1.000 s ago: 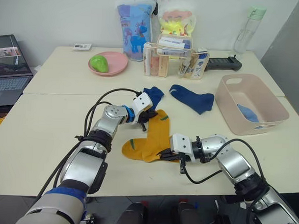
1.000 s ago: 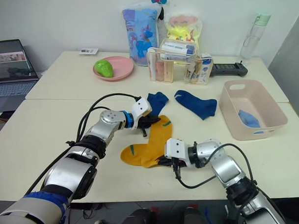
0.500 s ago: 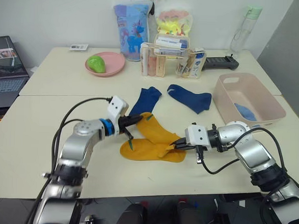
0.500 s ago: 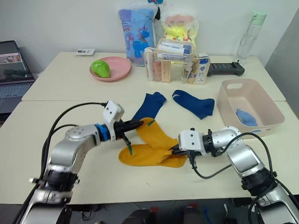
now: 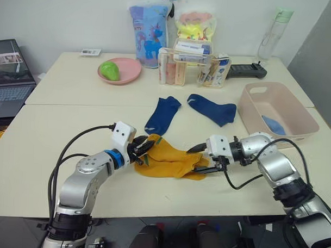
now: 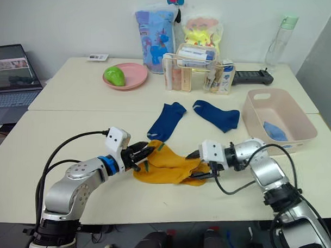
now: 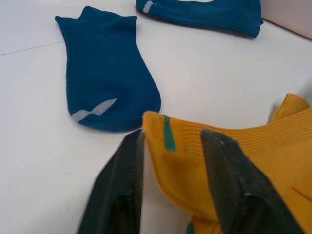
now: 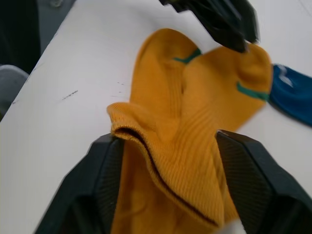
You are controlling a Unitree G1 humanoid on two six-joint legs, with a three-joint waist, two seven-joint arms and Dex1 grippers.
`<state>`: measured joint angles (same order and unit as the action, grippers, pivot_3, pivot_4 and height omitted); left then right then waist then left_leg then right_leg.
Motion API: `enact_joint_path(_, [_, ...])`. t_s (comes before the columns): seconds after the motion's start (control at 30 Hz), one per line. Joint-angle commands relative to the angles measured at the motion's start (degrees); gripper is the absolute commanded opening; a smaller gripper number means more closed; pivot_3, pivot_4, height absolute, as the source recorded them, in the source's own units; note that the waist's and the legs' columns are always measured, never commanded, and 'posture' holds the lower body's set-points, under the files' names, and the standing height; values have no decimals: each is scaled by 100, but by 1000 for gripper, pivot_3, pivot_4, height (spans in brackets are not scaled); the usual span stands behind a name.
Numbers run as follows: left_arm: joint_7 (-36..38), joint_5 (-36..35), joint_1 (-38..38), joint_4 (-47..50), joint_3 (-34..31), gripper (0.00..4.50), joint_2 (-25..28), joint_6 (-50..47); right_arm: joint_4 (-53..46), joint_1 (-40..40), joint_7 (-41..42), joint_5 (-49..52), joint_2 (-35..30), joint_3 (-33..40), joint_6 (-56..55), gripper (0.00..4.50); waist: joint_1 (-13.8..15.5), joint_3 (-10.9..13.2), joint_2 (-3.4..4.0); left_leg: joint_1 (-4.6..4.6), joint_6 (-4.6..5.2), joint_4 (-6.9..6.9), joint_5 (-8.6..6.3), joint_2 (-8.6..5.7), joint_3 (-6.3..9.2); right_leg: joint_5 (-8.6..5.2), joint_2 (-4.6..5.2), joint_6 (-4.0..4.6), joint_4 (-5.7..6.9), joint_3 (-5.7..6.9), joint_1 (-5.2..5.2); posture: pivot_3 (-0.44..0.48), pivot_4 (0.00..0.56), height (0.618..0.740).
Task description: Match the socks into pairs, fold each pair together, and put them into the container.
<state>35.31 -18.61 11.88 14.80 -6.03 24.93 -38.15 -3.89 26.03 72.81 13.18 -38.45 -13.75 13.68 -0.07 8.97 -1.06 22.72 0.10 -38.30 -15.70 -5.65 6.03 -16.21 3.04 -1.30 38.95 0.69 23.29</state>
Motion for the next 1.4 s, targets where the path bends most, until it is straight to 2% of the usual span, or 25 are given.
enact_joint_path(0.03, [225,-257,183,-84,-308,3146,269,89,-958,-532,-205,658,-320,618,857,3133,24,0,0,0,0,1,0,0,1,0,0,0,0,0,0,0,150,740])
enact_joint_path(0.17, [575,-451,352,-441,-323,4409,555,38,-1652,-1100,-705,1172,-468,1074,1787,3133,35,-1,2,-4,1,0,-1,1,-2,0,0,0,3,-3,-4,0,150,740])
enact_joint_path(0.3, [1167,-211,1058,-1564,76,4409,860,370,-2391,-1676,-2052,1404,-141,1322,3277,3133,50,-3,-2,-8,1,4,-1,4,1,0,-1,1,5,3,-5,0,150,740])
enact_joint_path(0.47, [1601,331,1779,-2763,777,4409,853,1065,-2778,-1725,-2987,1722,372,1313,4317,3133,50,-3,-1,-6,1,3,0,-1,-3,0,1,1,3,-4,-4,0,150,740])
enact_joint_path(0.67, [1833,387,2157,-3169,1018,4409,580,1252,-2783,-1759,-3508,1755,545,1215,4703,3133,16,-3,-2,-4,1,5,0,0,-2,0,1,1,3,-3,-1,0,150,740])
enact_joint_path(0.8, [1943,566,2216,-3312,1231,4409,582,1321,-2736,-1643,-3689,1866,793,1082,4845,3133,-1,-3,-2,-5,1,5,0,0,-2,0,0,1,5,-3,-1,0,150,740])
enact_joint_path(0.9, [1962,616,2184,-3344,1240,3819,610,1338,-2668,-1557,-3803,1912,952,1064,4923,3133,-13,-3,-2,-6,1,7,0,0,-2,0,0,1,6,-3,0,0,150,740])
enact_joint_path(0.97, [1961,658,2165,-3367,1244,3084,650,1326,-2497,-1471,-3827,1821,965,981,4879,2724,-10,-3,-2,-6,1,7,0,0,-2,0,-1,1,7,-3,1,0,150,740])
enact_joint_path(1.0, [1962,672,2157,-3368,1246,2897,663,1315,-2435,-1438,-3837,1808,971,961,4869,2607,-10,-3,-1,-6,1,7,0,0,-2,0,-1,1,6,-3,1,0,150,740])
enact_joint_path(1.2, [1970,604,1992,-3150,1159,892,738,1244,-2267,-1359,-3761,1890,968,1011,4802,422,-10,-3,-1,-6,2,7,0,0,-2,0,-1,1,6,-3,1,0,150,740])
enact_joint_path(1.27, [1855,536,1888,-3020,1018,238,746,1191,-2332,-1335,-3723,1951,940,1090,4789,0,-11,-3,-1,-6,2,7,0,0,-2,0,-1,1,6,-4,1,0,150,740])
enact_joint_path(1.3, [1805,507,1857,-2981,961,19,736,1171,-2353,-1327,-3715,1971,929,1108,4794,0,-10,-3,-1,-6,2,7,0,0,-2,0,-1,1,6,-3,1,0,150,740])
enact_joint_path(1.4, [1691,269,1692,-2694,723,19,692,887,-2382,-1218,-3686,2081,889,1146,4872,0,-11,-3,-1,-5,2,7,0,0,-1,0,-1,1,6,-3,1,0,150,740])
